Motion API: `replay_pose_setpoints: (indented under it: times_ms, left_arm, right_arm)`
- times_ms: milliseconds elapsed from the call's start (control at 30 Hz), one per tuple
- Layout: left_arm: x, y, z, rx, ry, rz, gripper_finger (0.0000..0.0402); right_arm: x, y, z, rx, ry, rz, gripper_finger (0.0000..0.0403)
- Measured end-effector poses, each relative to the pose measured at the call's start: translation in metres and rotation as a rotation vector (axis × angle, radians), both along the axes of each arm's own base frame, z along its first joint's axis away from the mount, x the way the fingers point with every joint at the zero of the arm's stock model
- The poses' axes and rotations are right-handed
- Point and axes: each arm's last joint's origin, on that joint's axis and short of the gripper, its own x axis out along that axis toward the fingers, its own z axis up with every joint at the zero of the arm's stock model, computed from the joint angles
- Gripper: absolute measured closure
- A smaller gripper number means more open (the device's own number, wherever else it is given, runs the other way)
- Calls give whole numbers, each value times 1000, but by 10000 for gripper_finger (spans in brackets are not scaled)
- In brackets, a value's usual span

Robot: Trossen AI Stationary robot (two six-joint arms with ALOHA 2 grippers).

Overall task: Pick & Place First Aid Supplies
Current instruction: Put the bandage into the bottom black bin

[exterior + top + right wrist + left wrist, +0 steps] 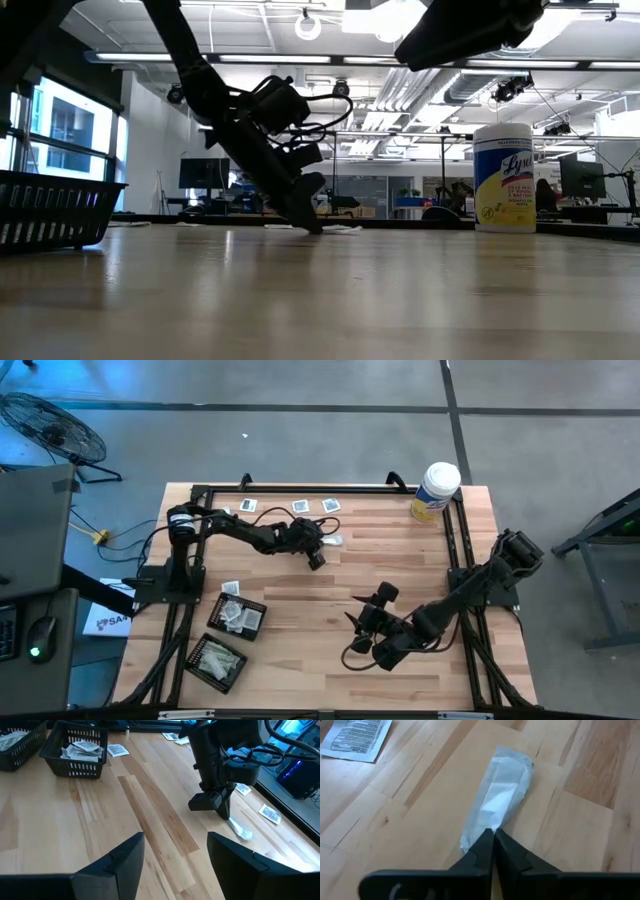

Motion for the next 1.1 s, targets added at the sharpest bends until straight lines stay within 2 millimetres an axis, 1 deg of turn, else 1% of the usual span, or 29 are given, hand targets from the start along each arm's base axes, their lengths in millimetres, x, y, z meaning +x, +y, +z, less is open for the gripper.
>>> replay_pose_setpoints:
  times_ms: [133,233,367,433,500,600,700,767,867,967,1033,1100]
  left_arm:
    - [-1,0,6,0,-12,-3,385]
    - [-5,-6,17,-11,1,-13,393]
    - [-14,-24,38,-19,58,-47,398]
    - [-19,-38,57,-9,72,-76,398]
    - [-30,-55,75,9,115,-103,399]
    - [-48,-87,100,25,155,-163,400]
    - [-72,-125,127,22,165,-263,401]
    - [-92,-150,139,23,192,-356,401]
    - [-124,-185,154,-27,199,-448,401]
    - [-156,-213,164,-137,202,-502,401]
    - [-174,-229,169,-223,197,-502,401]
    - [-189,-247,170,-289,200,-537,401]
  right_arm:
    - [0,0,0,1,1,2,192]
    - [0,0,0,2,2,3,192]
    - [0,0,-1,7,8,8,191]
    - [0,0,-1,13,16,15,192]
    - [0,0,-1,18,22,19,192]
    - [-1,0,-2,17,23,19,194]
    - [-1,0,-2,16,23,19,193]
    - [-1,0,-2,16,23,19,192]
    - [-1,0,-2,15,22,19,192]
    - [-1,0,-1,9,19,14,192]
    - [0,-1,-1,-1,12,4,192]
    - [1,-2,-1,-5,9,-6,192]
